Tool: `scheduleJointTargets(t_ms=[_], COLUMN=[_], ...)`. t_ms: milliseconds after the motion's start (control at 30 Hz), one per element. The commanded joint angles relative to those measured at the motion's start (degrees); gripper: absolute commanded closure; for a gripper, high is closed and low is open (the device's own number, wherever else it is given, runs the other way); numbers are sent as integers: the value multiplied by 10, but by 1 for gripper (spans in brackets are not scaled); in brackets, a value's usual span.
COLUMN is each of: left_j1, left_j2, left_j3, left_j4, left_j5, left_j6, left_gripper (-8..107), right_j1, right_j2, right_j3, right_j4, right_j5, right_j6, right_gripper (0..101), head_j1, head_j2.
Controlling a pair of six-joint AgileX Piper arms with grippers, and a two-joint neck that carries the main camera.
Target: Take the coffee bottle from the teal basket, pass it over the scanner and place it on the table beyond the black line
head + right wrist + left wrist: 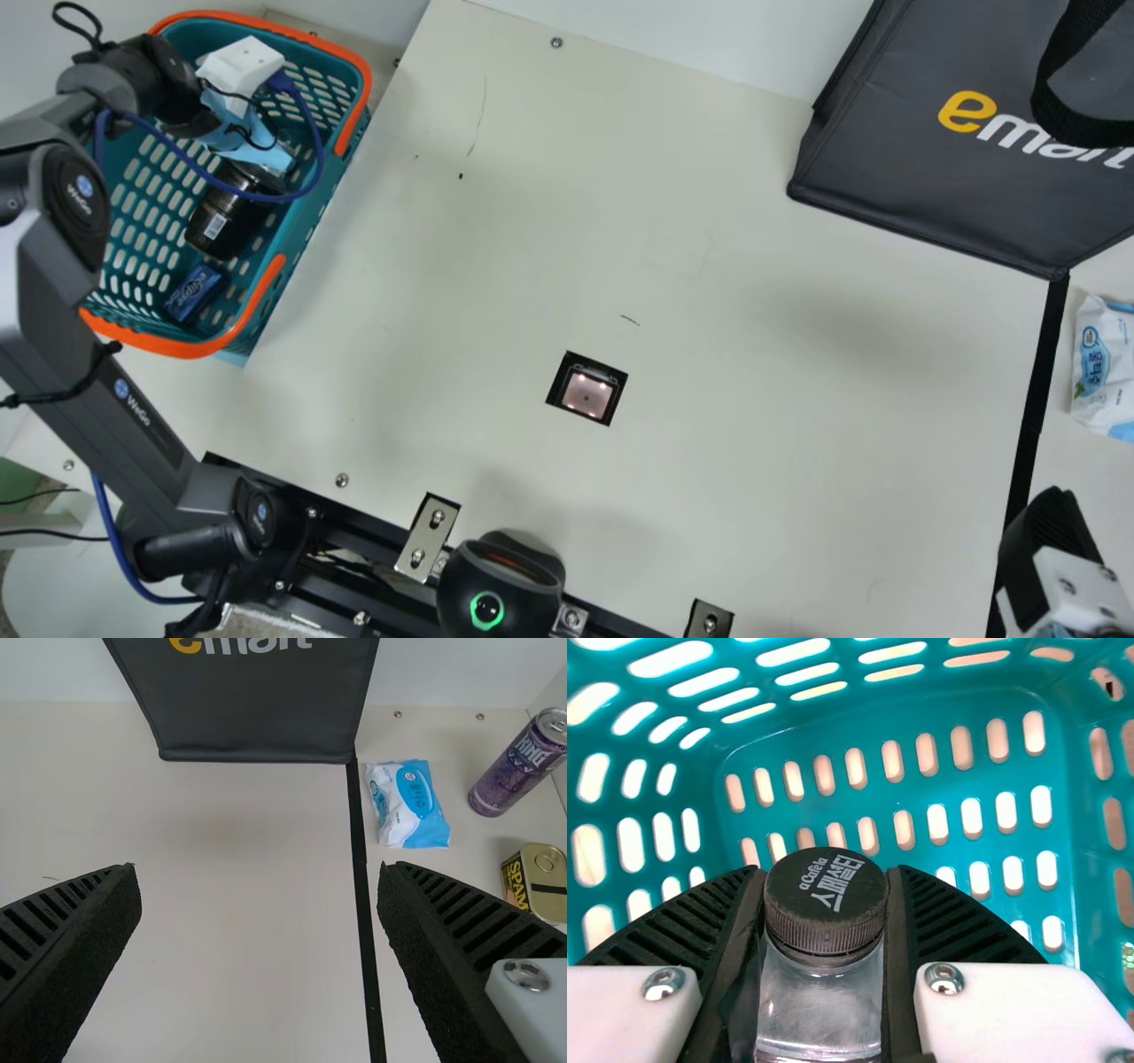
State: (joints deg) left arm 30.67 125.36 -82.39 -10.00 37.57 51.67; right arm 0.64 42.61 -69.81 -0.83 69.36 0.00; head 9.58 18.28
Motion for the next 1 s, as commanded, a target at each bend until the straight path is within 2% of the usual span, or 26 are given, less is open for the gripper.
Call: scheduleJointTargets(t_ms=[0,967], left_j1=[3,53], left_j2=[-9,-118], left_j3=[3,68], left_j4=[-6,-67], left_j5=[3,33], left_j6=[1,13], left_gripper=[107,107], right_j1=[0,0], right_j2=[0,0], right_j3=[0,0], right_j4=[0,0], right_j5=[0,0], right_j6=[0,0], right_gripper=[6,6], head_j1=[-17,-17], head_j2=[1,1])
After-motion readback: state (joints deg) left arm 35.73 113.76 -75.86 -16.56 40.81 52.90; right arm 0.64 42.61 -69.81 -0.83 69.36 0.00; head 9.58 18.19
